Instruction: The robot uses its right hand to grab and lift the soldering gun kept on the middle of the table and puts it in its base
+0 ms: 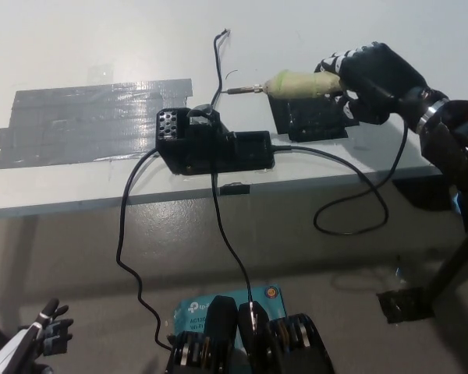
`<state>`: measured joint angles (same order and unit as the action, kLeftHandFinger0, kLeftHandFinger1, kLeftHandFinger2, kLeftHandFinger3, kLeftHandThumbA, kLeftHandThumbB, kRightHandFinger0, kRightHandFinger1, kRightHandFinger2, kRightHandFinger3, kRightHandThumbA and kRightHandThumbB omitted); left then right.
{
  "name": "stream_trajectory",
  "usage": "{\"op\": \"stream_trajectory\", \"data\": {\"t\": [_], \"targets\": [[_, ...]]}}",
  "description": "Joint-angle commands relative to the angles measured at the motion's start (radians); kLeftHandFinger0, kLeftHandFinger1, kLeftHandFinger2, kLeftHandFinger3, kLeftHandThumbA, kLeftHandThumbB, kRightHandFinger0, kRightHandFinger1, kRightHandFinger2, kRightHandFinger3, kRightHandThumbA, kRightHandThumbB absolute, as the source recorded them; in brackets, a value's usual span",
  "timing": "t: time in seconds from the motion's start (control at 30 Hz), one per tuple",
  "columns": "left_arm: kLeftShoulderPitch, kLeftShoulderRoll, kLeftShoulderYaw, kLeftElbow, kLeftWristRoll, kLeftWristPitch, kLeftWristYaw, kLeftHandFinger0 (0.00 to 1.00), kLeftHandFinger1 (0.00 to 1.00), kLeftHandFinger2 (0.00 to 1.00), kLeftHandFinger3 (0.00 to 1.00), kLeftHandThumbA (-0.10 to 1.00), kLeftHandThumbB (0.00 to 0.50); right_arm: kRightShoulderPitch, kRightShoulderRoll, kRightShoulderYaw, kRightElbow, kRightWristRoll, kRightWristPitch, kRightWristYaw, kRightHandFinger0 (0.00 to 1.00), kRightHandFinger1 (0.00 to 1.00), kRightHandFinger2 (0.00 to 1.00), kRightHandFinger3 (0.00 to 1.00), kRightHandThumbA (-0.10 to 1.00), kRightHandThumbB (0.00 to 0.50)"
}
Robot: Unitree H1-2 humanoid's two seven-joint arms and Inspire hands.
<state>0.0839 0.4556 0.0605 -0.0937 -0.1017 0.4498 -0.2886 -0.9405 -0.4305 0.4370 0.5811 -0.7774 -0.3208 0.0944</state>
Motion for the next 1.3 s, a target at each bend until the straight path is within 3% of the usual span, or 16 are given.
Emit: {"op": "stream_trajectory", "data": {"t": [0.0,0.2,0.23,0.27,0.37,0.4,0.47,0.53,0.63,0.7,0.73,0.77,0.93,1.0,1.07,1.27], "targets": [[-0.016,0.029,-0.004,-0.028,0.004,0.007,-0.016,1.00,0.93,1.00,1.00,1.00,0.475,-0.091,-0.018,0.011,-0.033,-0.031,-0.026,0.000,0.00,0.16,0.56,0.42,-0.10,0.039],[-0.019,0.026,0.002,-0.039,-0.009,0.020,-0.014,1.00,0.96,1.00,1.00,1.00,0.485,-0.089,-0.022,0.033,-0.044,-0.039,-0.035,0.022,0.00,0.07,0.39,0.27,-0.10,0.002],[-0.021,0.029,-0.001,-0.032,-0.005,0.010,-0.019,1.00,0.95,1.00,1.00,1.00,0.499,-0.088,-0.021,0.039,-0.042,-0.047,-0.048,0.008,0.00,0.04,0.35,0.45,-0.10,0.017],[-0.021,0.028,-0.002,-0.031,-0.002,0.007,-0.019,1.00,0.95,1.00,1.00,1.00,0.500,-0.089,-0.020,0.045,-0.040,-0.058,-0.057,-0.005,0.00,0.01,0.30,0.52,-0.10,0.011],[-0.023,0.030,-0.007,-0.035,0.005,0.005,-0.018,1.00,0.95,1.00,1.00,1.00,0.492,-0.089,-0.014,0.050,-0.048,-0.066,-0.047,-0.001,0.00,0.00,0.20,0.61,-0.10,0.001],[-0.022,0.029,-0.005,-0.041,0.004,0.011,-0.017,1.00,0.95,1.00,1.00,1.00,0.442,-0.091,-0.010,0.053,-0.043,-0.068,-0.046,-0.001,0.00,0.00,0.20,0.58,-0.10,0.004],[-0.021,0.029,-0.006,-0.044,0.005,0.015,-0.015,1.00,0.95,1.00,1.00,1.00,0.410,-0.093,-0.005,0.058,-0.036,-0.070,-0.048,-0.001,0.00,0.00,0.20,0.46,-0.10,0.000],[-0.021,0.028,-0.007,-0.046,0.004,0.017,-0.015,1.00,0.97,1.00,1.00,1.00,0.384,-0.091,-0.003,0.057,-0.040,-0.069,-0.039,0.006,0.00,0.00,0.19,0.46,-0.10,0.000],[-0.024,0.026,-0.007,-0.046,0.002,0.019,-0.015,1.00,0.95,1.00,1.00,1.00,0.494,-0.095,-0.007,0.063,-0.032,-0.086,-0.024,0.014,0.00,0.00,0.21,0.62,-0.10,0.007],[-0.027,0.031,-0.011,-0.047,0.005,0.020,-0.017,1.00,0.95,1.00,1.00,1.00,0.500,-0.104,-0.013,0.076,-0.008,-0.104,-0.036,0.002,0.00,0.00,0.21,0.63,-0.10,0.000],[-0.027,0.031,-0.010,-0.045,0.004,0.013,-0.019,1.00,0.94,1.00,1.00,1.00,0.500,-0.103,-0.014,0.078,-0.011,-0.106,-0.027,0.010,0.00,0.00,0.22,0.54,-0.10,0.000],[-0.027,0.031,-0.010,-0.045,0.004,0.013,-0.019,1.00,0.94,1.00,1.00,1.00,0.464,-0.101,-0.015,0.079,-0.009,-0.106,-0.028,0.006,0.00,0.00,0.21,0.53,-0.10,0.000],[-0.027,0.028,-0.014,-0.051,0.009,0.020,-0.013,1.00,0.93,1.00,1.00,1.00,0.449,-0.096,-0.022,0.087,0.006,-0.130,-0.038,-0.023,0.00,0.00,0.20,0.51,-0.10,0.000],[-0.020,0.027,-0.016,-0.059,0.007,0.020,-0.008,1.00,0.97,1.00,1.00,1.00,0.429,-0.091,-0.018,0.094,-0.017,-0.143,-0.009,0.014,0.00,0.00,0.22,0.37,-0.10,0.000],[-0.021,0.029,-0.017,-0.055,0.005,0.020,-0.012,1.00,0.97,1.00,1.00,1.00,0.419,-0.094,-0.012,0.096,-0.016,-0.147,-0.003,0.016,0.00,0.00,0.23,0.39,-0.10,0.000],[-0.016,0.024,-0.023,-0.058,0.005,0.020,-0.012,1.00,0.96,1.00,1.00,1.00,0.421,-0.110,0.018,0.101,0.011,-0.160,0.013,-0.007,0.00,0.00,0.33,0.22,-0.10,0.000]]}}
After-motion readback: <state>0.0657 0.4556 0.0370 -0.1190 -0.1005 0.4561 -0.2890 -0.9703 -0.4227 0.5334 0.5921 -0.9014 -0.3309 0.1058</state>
